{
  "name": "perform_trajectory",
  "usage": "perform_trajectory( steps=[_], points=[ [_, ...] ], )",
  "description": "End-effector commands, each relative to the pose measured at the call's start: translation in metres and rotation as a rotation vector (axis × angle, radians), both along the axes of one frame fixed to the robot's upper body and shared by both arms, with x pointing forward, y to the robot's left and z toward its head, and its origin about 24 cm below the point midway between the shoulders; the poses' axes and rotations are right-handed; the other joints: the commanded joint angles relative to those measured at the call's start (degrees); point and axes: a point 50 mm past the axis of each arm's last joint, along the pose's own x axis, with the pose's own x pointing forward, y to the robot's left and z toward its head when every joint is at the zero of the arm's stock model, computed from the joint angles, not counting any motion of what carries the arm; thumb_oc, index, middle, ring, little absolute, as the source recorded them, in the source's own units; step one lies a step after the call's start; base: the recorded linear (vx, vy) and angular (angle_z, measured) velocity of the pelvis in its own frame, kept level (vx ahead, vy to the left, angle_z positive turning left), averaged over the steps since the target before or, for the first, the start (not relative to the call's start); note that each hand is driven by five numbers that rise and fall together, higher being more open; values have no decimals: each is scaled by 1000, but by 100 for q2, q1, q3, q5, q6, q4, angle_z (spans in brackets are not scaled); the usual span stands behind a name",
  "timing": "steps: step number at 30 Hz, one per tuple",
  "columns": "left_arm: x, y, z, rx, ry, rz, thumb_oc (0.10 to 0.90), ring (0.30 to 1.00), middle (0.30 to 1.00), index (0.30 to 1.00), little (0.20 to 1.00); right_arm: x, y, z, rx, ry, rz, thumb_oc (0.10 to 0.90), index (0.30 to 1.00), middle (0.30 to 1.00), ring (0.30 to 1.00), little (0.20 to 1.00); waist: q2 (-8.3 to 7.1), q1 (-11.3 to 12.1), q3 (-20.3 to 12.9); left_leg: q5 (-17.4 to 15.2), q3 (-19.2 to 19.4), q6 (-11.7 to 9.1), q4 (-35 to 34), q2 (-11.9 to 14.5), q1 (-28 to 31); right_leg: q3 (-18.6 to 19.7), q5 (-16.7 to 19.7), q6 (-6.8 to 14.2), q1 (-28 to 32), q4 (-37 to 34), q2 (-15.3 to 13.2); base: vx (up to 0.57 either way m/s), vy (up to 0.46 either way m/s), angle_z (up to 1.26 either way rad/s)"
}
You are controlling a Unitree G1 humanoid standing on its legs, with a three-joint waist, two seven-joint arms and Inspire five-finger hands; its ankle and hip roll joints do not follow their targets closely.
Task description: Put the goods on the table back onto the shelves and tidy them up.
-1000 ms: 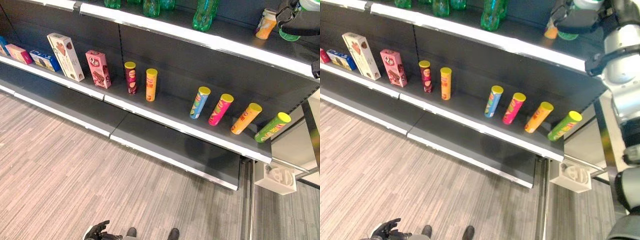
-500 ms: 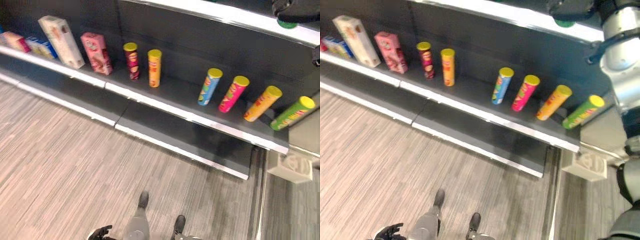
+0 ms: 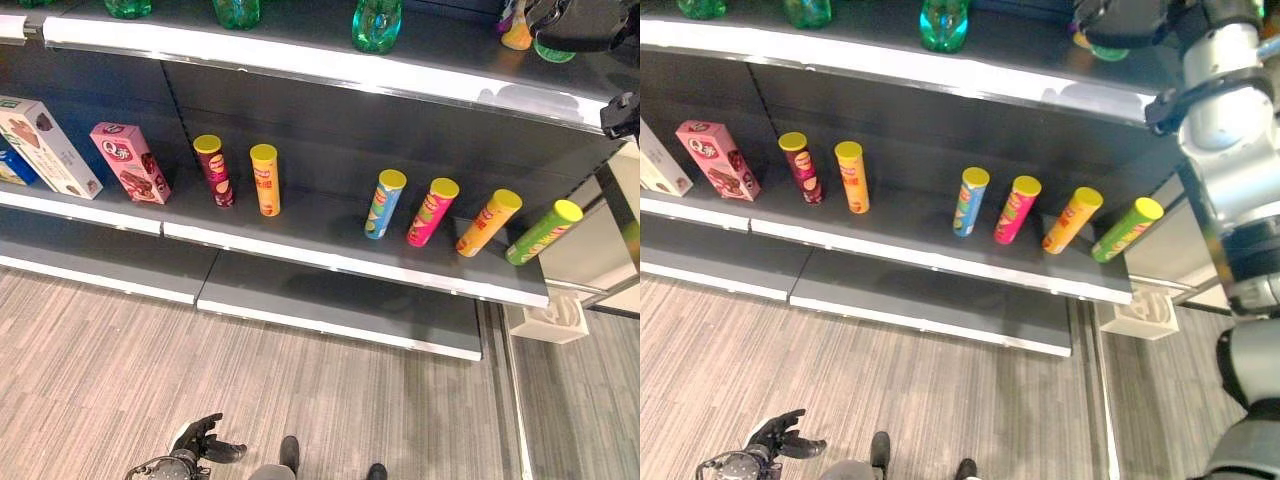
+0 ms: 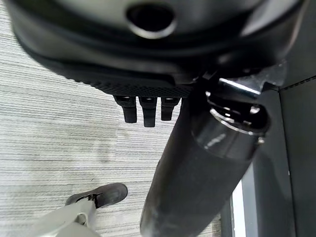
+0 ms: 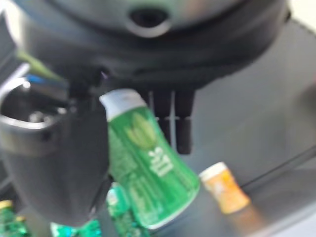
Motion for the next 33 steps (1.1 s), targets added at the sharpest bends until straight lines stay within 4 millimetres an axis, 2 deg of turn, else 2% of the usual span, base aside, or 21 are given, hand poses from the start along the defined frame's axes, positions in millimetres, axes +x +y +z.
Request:
perform_trajectory(
  steps=[1, 2, 5, 9, 12, 16, 25, 30, 33],
  points=[
    [-26, 32, 5, 120, 61, -23, 800, 900, 900, 900, 900, -25, 1, 64, -7, -221, -37, 400, 300, 300, 300, 300, -169, 115, -226, -459, -255, -624, 8, 300, -77, 101, 126, 269, 424, -711, -52, 103, -192, -24],
    [-30, 30, 4, 105, 67, -14, 800, 900, 900, 900, 900, -24, 14, 66, -29, -225, 10, 400, 300, 300, 300, 300, -217, 135, -234, -450, -284, -632, 8, 295, -46, 132, 200, 258, 471, -807, -38, 92, -116, -18],
    [-29, 20, 1, 61, 43, 14, 800, 900, 900, 900, 900, -21, 21, 59, -24, -211, 54, 400, 300, 300, 300, 300, -303, 110, -402, -451, -296, -733, 8, 360, -31, 32, 385, 262, 638, -1180, 103, 149, -123, 0],
    [-31, 13, -3, 40, 47, 28, 800, 900, 900, 900, 900, -17, 25, 56, -13, -198, 71, 400, 300, 300, 300, 300, -308, 140, -455, -453, -399, -824, 8, 494, -9, -41, 255, 218, 729, -1180, 196, 87, -96, 3],
    [-33, 8, -6, 26, 55, 32, 800, 900, 900, 900, 900, -13, 19, 51, 5, -179, 48, 400, 300, 300, 300, 300, -316, 194, -474, -446, -463, -889, 8, 553, -18, -172, 158, 183, 850, -1180, 237, 92, -99, 12],
    [-37, 11, -6, 36, 59, 63, 800, 900, 900, 900, 900, -6, 11, 47, 42, -159, -5, 400, 300, 300, 300, 300, -276, 312, -463, -426, -581, -928, 8, 541, -63, -359, 81, 163, 974, -1180, 231, 81, -56, 39],
    [-30, 13, -3, 38, 30, 72, 800, 900, 900, 900, 900, -2, -11, 51, 71, -127, -146, 400, 300, 300, 300, 300, -188, 467, -448, -332, -912, -981, 8, 459, -266, -678, 44, 138, 1090, -1177, 206, 56, -54, 33],
    [-25, 13, -1, 40, 17, 53, 800, 900, 900, 900, 900, -9, -33, 62, 86, -126, -276, 400, 300, 300, 300, 300, -41, 621, -445, -243, -1218, -1080, 8, 422, -446, -1010, -70, 117, 1184, -1163, 250, 65, -88, 37],
    [-25, 12, -1, 38, 15, 53, 800, 900, 900, 900, 900, -12, -39, 65, 78, -117, -314, 400, 300, 300, 300, 300, 23, 662, -453, -210, -1328, -1101, 8, 391, -513, -1114, -109, 111, 1217, -1165, 260, 45, -52, 30]
  ],
)
